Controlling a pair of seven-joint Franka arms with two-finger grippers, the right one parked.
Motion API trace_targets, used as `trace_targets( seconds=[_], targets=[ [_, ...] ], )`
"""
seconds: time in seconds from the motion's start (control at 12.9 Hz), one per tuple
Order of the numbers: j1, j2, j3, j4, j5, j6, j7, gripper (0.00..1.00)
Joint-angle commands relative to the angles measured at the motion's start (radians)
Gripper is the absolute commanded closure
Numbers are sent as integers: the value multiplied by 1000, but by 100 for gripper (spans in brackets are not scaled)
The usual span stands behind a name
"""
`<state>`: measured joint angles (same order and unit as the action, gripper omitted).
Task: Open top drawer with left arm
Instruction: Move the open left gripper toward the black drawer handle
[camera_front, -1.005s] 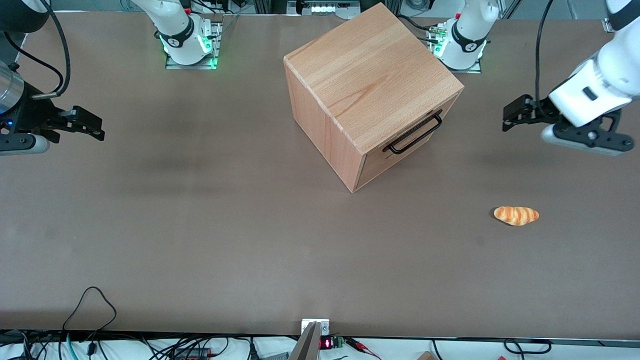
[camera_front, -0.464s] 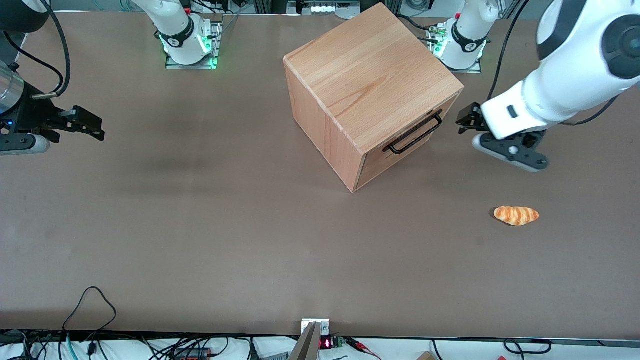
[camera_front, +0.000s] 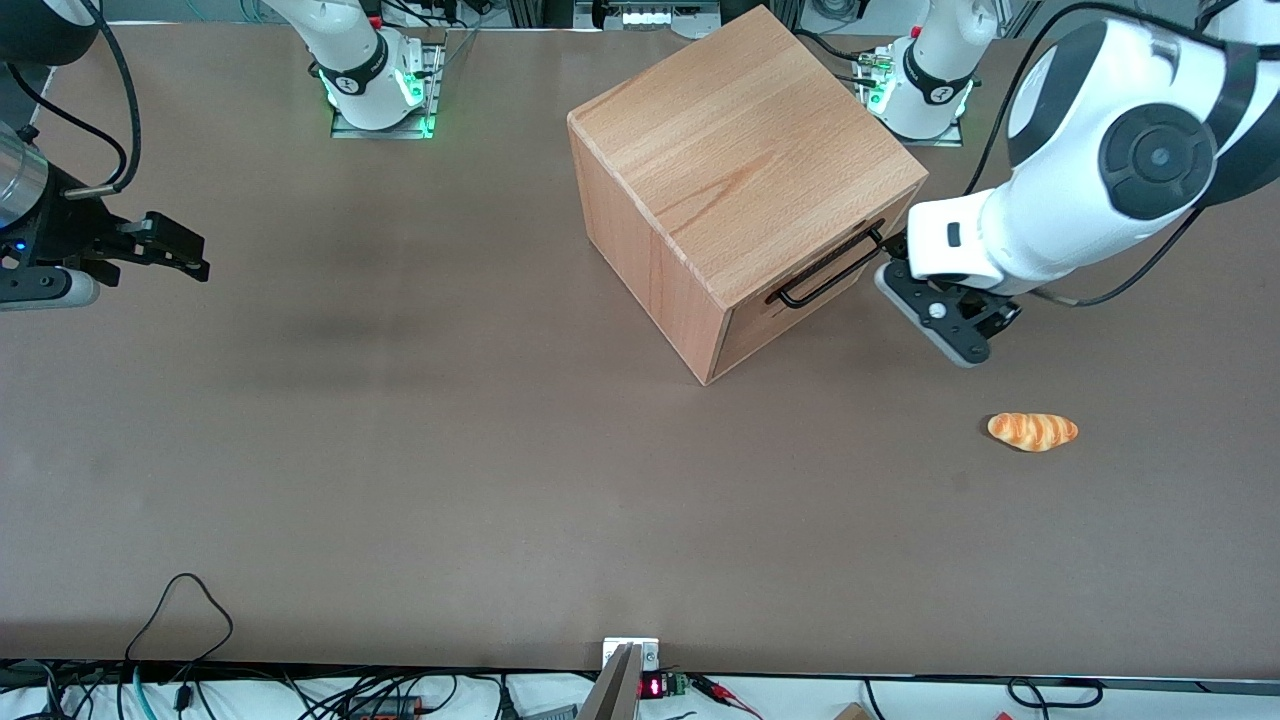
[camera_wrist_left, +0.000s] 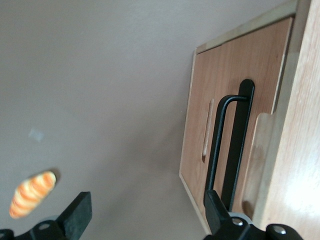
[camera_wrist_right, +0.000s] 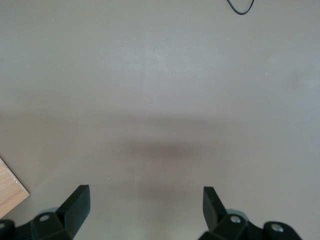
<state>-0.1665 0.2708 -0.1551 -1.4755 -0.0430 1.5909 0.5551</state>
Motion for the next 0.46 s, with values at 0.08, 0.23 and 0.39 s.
trace_targets(
  seconds=[0.08,0.23,0.39],
  targets=[
    [-14,-1,-7,-80,-11,70,105,0],
    [-15,16,-21,-106,-31,84,101,0],
    [-22,21,-23,-130,-47,90,91,0]
  ],
)
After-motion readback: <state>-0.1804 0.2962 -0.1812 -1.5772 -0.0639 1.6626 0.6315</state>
